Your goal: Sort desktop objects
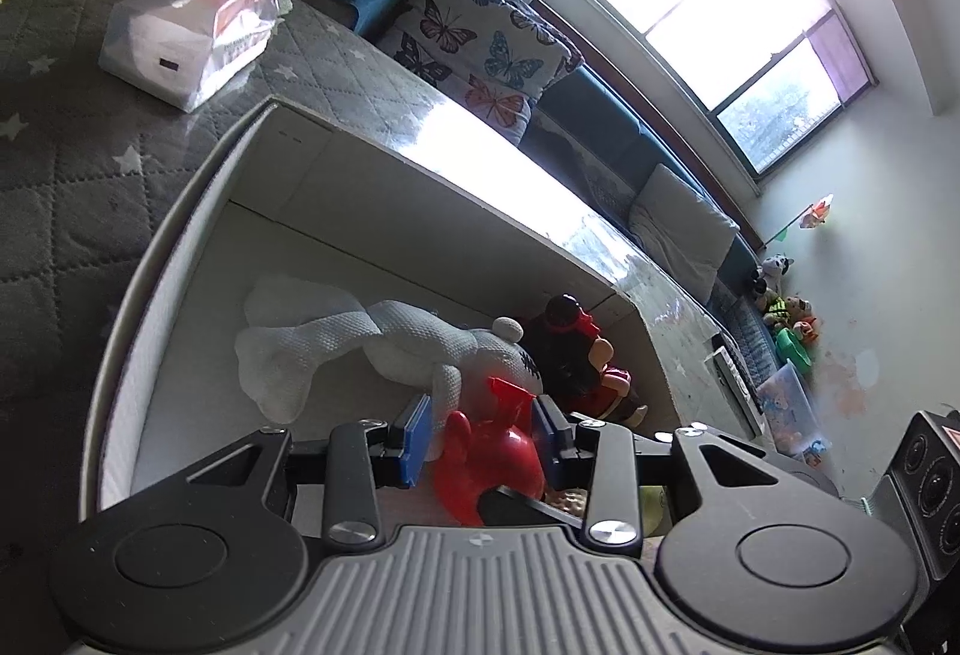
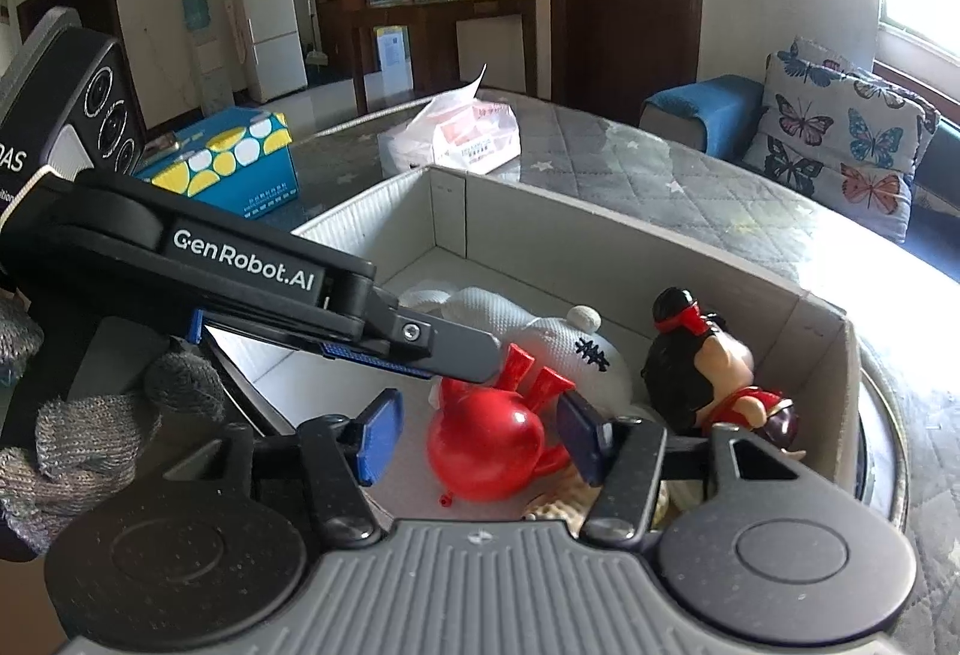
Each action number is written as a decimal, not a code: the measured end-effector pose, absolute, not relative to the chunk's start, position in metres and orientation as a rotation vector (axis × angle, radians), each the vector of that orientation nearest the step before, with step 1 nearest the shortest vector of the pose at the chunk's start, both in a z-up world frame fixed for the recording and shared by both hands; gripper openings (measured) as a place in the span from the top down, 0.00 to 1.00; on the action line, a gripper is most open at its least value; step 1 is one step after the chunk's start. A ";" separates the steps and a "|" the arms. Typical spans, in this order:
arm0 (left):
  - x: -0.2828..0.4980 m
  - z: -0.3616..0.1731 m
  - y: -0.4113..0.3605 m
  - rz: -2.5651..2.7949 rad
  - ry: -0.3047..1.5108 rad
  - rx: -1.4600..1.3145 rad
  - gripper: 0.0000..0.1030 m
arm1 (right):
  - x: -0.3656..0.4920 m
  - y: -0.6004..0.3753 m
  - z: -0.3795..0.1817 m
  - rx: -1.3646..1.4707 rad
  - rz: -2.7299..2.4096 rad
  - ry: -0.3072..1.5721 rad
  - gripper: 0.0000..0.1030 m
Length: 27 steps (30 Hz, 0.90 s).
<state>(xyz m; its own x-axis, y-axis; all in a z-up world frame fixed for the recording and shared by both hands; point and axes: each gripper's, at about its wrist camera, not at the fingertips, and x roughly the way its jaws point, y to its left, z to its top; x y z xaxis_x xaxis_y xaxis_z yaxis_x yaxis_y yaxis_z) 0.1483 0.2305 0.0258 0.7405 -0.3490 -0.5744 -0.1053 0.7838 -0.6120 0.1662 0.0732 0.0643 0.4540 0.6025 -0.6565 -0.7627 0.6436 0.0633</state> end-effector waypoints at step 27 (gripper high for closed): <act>0.048 0.066 0.167 -0.036 0.611 -0.411 0.62 | 0.071 -0.005 0.089 -0.067 0.732 0.510 0.00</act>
<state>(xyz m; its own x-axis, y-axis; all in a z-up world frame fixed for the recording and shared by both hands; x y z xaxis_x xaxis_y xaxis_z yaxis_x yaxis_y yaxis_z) 0.0482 0.1670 0.0659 0.8210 -0.1524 -0.5501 -0.0873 0.9188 -0.3849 0.0713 -0.0046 0.0888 0.6277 0.6221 -0.4680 -0.6541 0.7474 0.1162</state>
